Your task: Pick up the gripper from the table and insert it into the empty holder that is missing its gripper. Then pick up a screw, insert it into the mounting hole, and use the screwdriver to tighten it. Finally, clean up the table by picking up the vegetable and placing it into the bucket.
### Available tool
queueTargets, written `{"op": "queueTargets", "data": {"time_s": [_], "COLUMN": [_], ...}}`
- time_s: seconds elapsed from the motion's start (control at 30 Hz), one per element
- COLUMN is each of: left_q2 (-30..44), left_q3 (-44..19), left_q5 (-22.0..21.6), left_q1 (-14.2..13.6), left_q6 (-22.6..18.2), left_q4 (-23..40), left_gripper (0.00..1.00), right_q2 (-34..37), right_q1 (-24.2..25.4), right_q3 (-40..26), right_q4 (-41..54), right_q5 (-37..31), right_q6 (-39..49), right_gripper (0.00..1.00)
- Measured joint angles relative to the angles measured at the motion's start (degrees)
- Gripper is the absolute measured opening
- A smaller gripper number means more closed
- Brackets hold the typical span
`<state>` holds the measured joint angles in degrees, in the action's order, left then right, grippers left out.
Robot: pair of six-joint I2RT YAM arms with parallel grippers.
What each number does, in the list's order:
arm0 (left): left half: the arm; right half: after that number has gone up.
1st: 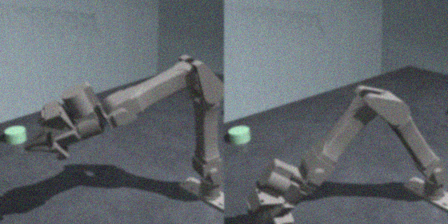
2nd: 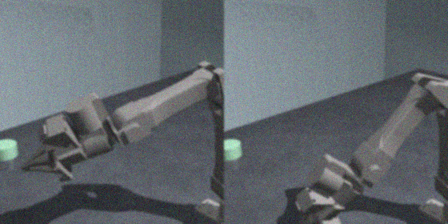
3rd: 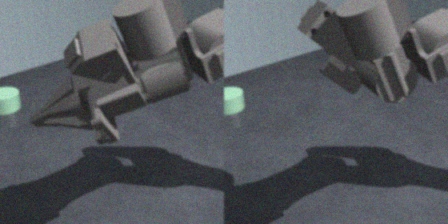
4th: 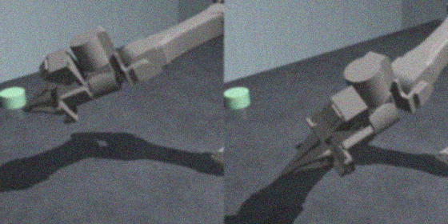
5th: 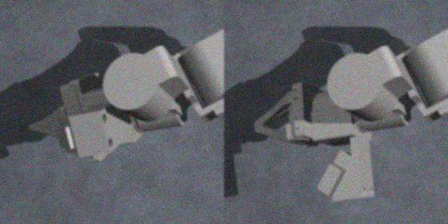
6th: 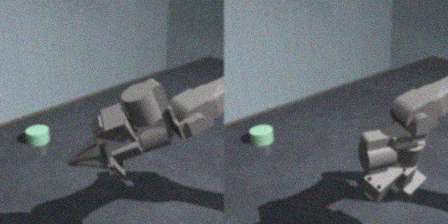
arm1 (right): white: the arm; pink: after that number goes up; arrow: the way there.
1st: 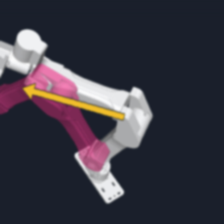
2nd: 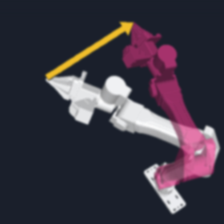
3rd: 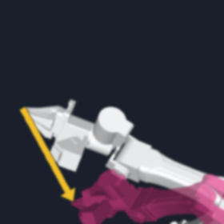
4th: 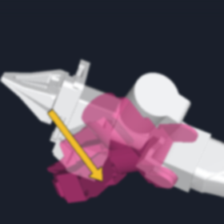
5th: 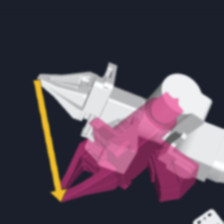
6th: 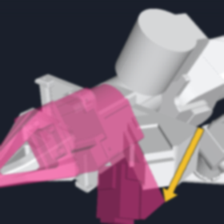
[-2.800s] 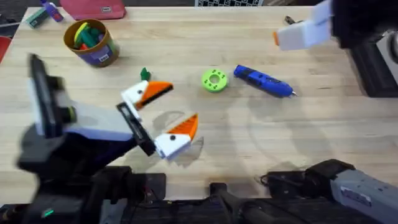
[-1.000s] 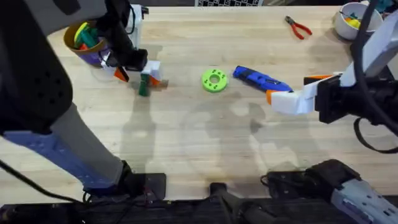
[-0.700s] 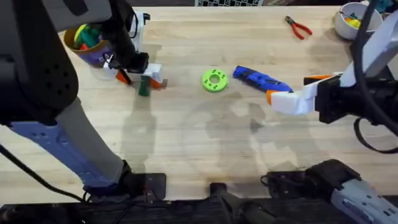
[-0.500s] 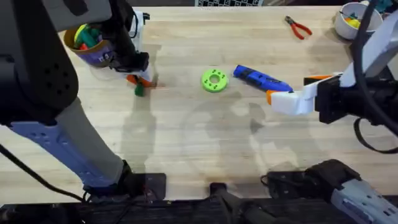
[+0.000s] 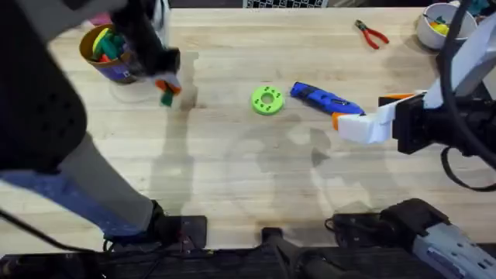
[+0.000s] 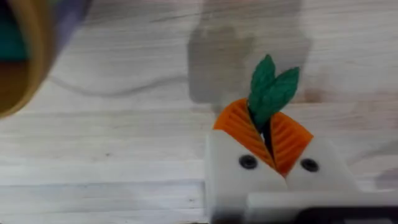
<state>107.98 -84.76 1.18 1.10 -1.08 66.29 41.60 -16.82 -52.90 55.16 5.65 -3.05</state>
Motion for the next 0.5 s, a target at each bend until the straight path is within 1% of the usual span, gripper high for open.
{"op": "queueTargets", "data": {"time_s": [0.13,0.23,0.33,0.5], "left_q2": [-5.7,-9.0,-10.6,-10.1], "left_q3": [-6.8,-12.1,-15.9,-16.8], "left_q5": [-2.0,-4.3,-6.2,-7.5], "left_q1": [0.3,1.4,3.9,9.1], "left_q6": [2.3,3.9,4.9,6.4], "left_q4": [2.1,2.3,0.5,-4.8], "left_gripper": [0.022,0.022,0.022,0.022], "right_q2": [0.0,0.0,0.0,0.0], "right_q1": [0.0,0.0,0.0,0.0], "right_q3": [0.0,0.0,0.0,0.0], "right_q4": [0.0,0.1,0.1,0.1], "right_q5": [0.0,0.0,0.0,0.0], "right_q6": [0.0,0.0,0.0,0.0], "right_gripper": [0.994,0.993,0.993,0.993]}}
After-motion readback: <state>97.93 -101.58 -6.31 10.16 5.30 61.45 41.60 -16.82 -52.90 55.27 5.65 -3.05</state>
